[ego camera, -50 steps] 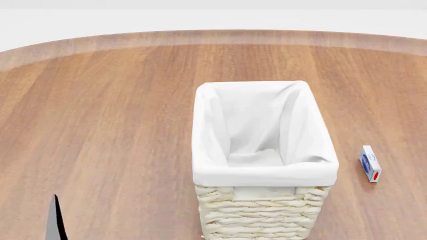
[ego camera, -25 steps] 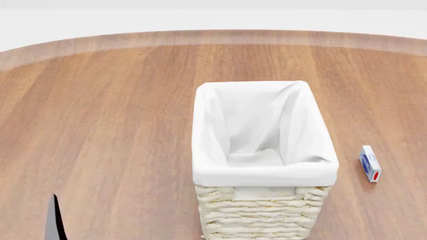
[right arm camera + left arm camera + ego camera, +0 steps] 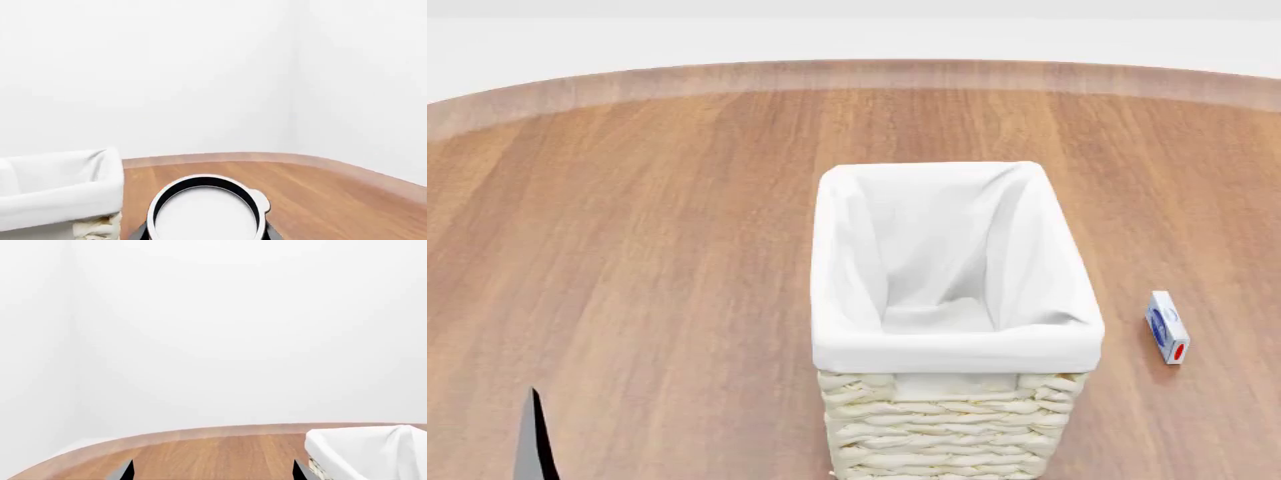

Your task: Pick up the alphabet soup and put it in the basket.

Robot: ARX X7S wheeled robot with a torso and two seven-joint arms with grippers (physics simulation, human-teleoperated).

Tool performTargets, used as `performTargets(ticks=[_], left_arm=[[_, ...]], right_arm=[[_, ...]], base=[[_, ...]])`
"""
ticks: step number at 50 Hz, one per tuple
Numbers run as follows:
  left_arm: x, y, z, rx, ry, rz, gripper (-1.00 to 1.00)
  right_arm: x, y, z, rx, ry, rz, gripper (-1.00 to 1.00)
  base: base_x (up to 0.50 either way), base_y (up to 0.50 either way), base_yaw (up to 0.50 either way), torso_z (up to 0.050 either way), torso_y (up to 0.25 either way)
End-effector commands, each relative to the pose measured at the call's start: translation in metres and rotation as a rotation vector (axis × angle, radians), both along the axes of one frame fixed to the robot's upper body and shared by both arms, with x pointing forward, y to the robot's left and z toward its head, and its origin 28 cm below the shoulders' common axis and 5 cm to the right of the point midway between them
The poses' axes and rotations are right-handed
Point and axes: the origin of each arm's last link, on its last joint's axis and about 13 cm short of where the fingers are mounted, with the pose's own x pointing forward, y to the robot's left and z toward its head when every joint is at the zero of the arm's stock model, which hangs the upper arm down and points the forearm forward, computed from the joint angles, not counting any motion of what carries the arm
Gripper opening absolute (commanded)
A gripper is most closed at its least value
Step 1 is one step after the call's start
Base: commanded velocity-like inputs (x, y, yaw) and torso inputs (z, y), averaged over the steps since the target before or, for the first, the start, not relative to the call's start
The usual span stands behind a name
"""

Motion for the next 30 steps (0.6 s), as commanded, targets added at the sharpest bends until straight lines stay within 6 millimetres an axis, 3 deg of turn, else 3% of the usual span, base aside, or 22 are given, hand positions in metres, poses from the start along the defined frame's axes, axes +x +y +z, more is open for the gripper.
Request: performTargets(ticks=[1, 8, 10, 13, 24, 30], left_arm=[[0.0, 0.0, 0.0, -0.001, 0.002, -0.001, 1.0], [0.0, 0.0, -0.001, -0.001, 0.003, -0.001, 1.0], [0.0, 0.0, 0.0, -0.001, 0.003, -0.002, 1.0], [0.0, 0.0, -0.001, 0.0, 0.005, -0.003, 1.0], [0.001, 0.0, -0.001, 0.0, 0.008, -0.003, 1.0], [0.002, 0.001, -0.002, -0.001, 0.01, 0.001, 1.0]], right_arm=[[0.006, 0.001, 0.039, -0.074, -0.104, 0.002, -1.0], [0.013, 0.0, 0.052, -0.079, -0.134, 0.014, -1.0], [0.016, 0.0, 0.065, -0.079, -0.148, 0.019, -1.0], [0.021, 0.0, 0.06, -0.083, -0.16, 0.021, -1.0], [0.048, 0.008, 0.083, -0.104, -0.187, 0.083, -1.0], [0.074, 0.017, 0.095, -0.114, -0.198, 0.143, -1.0]], base=[[0.0, 0.0, 0.0, 0.0, 0.0], [0.0, 0.0, 0.0, 0.0, 0.0], [0.0, 0.0, 0.0, 0.0, 0.0], [0.0, 0.0, 0.0, 0.0, 0.003], [0.0, 0.0, 0.0, 0.0, 0.0], [0.0, 0.0, 0.0, 0.0, 0.0]])
